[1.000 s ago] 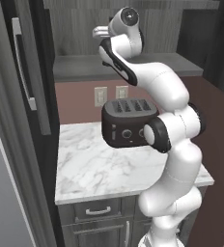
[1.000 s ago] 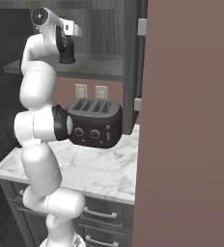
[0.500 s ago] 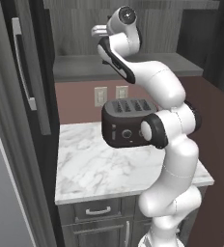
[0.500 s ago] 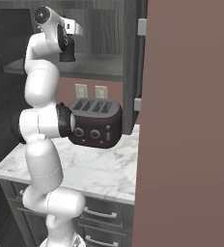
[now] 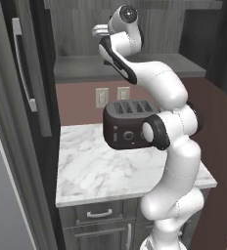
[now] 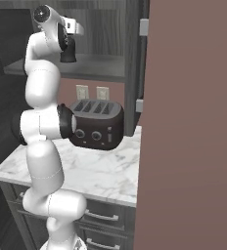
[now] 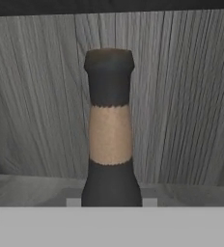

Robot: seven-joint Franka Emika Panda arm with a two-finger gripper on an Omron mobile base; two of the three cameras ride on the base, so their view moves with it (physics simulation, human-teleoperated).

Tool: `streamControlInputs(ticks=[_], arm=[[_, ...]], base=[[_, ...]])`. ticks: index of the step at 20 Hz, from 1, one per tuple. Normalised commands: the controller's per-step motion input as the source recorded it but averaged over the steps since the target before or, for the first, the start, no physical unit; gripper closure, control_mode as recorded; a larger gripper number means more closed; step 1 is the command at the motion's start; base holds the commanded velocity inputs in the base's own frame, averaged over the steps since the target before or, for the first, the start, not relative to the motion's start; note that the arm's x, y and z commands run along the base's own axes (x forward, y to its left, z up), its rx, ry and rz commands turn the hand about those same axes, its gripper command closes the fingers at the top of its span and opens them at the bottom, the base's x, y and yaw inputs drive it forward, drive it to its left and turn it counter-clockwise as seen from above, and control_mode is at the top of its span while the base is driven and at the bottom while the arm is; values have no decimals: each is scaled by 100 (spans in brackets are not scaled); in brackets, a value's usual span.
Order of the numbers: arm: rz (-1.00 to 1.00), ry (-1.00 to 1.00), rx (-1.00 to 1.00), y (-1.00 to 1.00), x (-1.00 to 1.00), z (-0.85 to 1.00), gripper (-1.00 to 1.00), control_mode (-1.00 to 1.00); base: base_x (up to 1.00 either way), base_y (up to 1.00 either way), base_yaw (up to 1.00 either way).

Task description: Open the cabinet directly in front. Then move the liquor and the mug to the dining counter with the jar on it.

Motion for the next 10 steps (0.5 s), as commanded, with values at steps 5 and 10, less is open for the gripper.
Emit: streamControlInputs(ticks=[5,10], arm=[[0,-10,0,0,0,0,100,-100],[-4,-34,-1,0,-14,9,100,-100]], base=[[0,0,0],[0,0,0]])
